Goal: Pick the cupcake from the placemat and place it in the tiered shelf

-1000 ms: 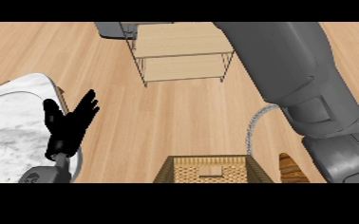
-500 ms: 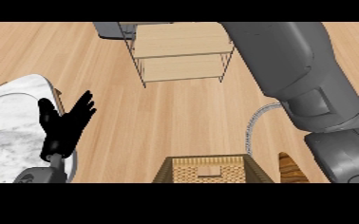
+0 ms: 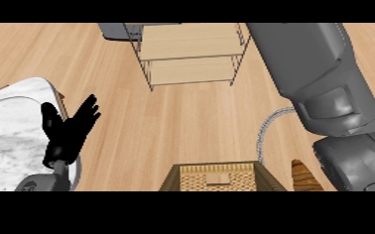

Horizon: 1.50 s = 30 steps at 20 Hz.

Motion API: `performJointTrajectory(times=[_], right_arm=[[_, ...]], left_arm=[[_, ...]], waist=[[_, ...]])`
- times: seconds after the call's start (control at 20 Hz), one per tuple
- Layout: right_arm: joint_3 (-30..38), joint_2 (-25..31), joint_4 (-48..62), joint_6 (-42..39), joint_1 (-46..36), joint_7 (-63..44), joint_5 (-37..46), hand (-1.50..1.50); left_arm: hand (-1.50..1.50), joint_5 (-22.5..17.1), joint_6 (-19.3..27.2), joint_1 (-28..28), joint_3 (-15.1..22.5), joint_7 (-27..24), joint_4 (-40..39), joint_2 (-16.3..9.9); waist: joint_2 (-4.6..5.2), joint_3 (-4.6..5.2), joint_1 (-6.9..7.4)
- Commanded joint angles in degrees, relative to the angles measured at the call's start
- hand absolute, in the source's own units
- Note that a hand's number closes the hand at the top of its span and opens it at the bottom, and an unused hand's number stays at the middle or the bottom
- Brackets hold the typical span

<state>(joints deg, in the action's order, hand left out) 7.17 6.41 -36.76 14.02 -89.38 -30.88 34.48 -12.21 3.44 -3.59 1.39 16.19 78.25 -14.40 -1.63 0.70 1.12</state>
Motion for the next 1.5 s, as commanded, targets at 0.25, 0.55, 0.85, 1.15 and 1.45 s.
performJointTrajectory(times=[0.25,0.55,0.85,1.15,1.45], right_arm=[[9.5,-1.0,-2.2,7.6,0.0,2.4,-8.6,-1.50],[9.7,3.2,-3.1,14.5,-2.0,0.3,-5.6,-1.50],[13.6,12.4,-5.4,16.2,3.9,-0.5,-6.0,-1.50],[16.6,16.9,-16.8,8.7,11.6,-2.9,-12.6,-1.50],[18.1,21.6,-24.5,0.3,17.9,-5.0,-17.9,-1.50]], left_arm=[[0.00,0.6,-0.3,1.8,-0.6,-1.5,-1.1,0.1],[0.00,1.5,0.8,0.3,-0.2,-1.9,-3.3,2.0],[0.00,-0.9,-0.9,0.6,-2.5,0.9,-0.9,-0.4],[0.00,0.1,-0.4,2.7,-2.8,-1.7,-2.0,0.3],[0.00,0.0,-1.4,3.7,-2.4,1.1,1.8,-0.8]], waist=[[1.80,-0.68,0.09],[1.69,-0.64,-0.62],[1.47,-0.72,-1.39],[0.89,-0.76,-2.65],[1.13,-0.75,-1.80]])
